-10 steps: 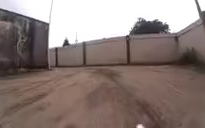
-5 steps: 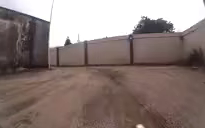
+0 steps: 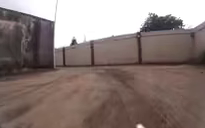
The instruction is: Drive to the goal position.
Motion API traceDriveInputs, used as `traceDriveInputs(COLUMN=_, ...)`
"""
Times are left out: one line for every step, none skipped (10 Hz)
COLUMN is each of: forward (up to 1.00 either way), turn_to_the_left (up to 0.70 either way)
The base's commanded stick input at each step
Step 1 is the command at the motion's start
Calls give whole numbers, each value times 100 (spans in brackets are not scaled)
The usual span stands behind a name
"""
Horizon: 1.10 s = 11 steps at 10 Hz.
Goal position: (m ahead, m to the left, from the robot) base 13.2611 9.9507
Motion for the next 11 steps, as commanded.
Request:
traceDriveInputs(forward=70, turn_to_the_left=35)
traceDriveInputs(forward=70, turn_to_the_left=35)
traceDriveInputs(forward=70, turn_to_the_left=25)
traceDriveInputs(forward=70, turn_to_the_left=2)
traceDriveInputs(forward=70, turn_to_the_left=0)
traceDriveInputs(forward=70, turn_to_the_left=0)
traceDriveInputs(forward=70, turn_to_the_left=0)
traceDriveInputs(forward=70, turn_to_the_left=0)
traceDriveInputs(forward=70, turn_to_the_left=0)
traceDriveInputs(forward=70, turn_to_the_left=0)
traceDriveInputs(forward=70, turn_to_the_left=0)
